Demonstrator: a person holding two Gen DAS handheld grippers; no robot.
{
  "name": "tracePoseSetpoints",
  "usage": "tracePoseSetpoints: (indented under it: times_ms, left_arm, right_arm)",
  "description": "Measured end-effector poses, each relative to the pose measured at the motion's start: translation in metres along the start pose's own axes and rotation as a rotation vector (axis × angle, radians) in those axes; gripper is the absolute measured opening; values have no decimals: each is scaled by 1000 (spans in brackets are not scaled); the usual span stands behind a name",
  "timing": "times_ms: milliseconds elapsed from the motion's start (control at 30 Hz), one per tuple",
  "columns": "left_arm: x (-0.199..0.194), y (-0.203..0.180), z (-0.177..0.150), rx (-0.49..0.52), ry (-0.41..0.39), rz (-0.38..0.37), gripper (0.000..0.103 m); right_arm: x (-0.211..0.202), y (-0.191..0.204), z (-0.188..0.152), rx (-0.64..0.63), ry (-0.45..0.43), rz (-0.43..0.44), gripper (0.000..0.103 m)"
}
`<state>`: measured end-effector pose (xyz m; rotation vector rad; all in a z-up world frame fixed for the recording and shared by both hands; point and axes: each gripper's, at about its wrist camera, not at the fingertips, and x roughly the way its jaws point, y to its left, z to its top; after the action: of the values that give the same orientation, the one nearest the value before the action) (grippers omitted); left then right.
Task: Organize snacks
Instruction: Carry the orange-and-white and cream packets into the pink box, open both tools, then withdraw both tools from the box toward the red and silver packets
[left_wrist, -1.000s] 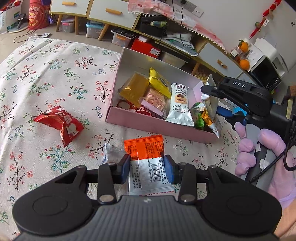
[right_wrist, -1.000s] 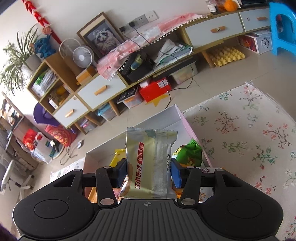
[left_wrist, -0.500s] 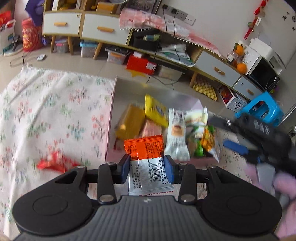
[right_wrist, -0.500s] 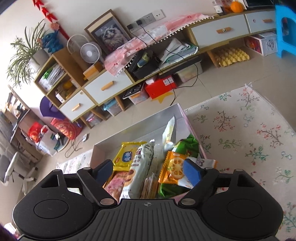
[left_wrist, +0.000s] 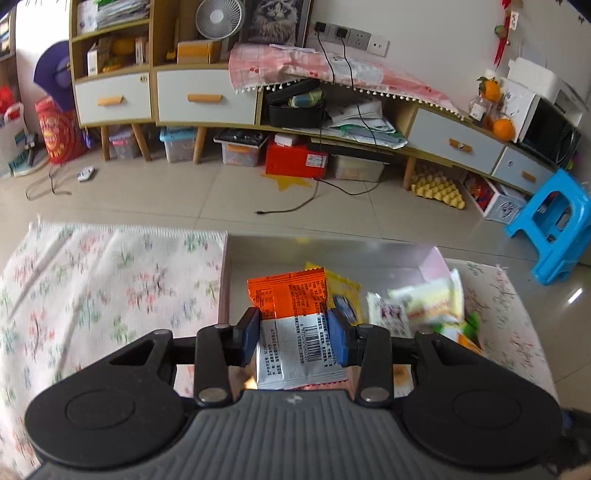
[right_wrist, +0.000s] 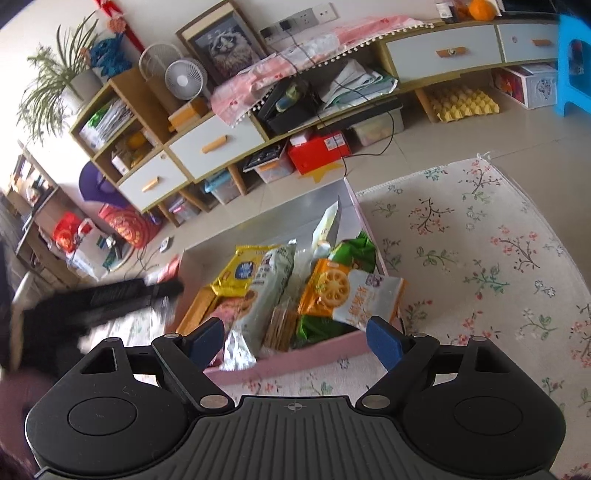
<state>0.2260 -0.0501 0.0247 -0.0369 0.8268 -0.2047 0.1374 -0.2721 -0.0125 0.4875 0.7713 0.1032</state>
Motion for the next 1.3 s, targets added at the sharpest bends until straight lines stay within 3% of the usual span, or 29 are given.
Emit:
tracePoseSetpoints:
  times_ms: [367, 467, 533, 967, 1300]
  left_arm:
    - [16, 1, 11, 23, -28, 59, 40]
    - [13, 1, 12, 29, -53, 75, 54]
    - [11, 1, 11, 35, -47, 79, 54]
    - [-22, 14, -6, 57, 6, 75, 83]
    - [-63, 32, -35, 79, 45, 77, 100]
  right_arm:
    - [-6, -1, 0, -12, 5, 9, 86]
    - [-7, -1, -1, -15, 3, 9, 86]
    - [-8, 1, -1, -19, 2, 9, 87]
    - [-26, 12, -7, -58, -9, 10, 91]
    - [-45, 28, -33, -107, 2, 3, 97]
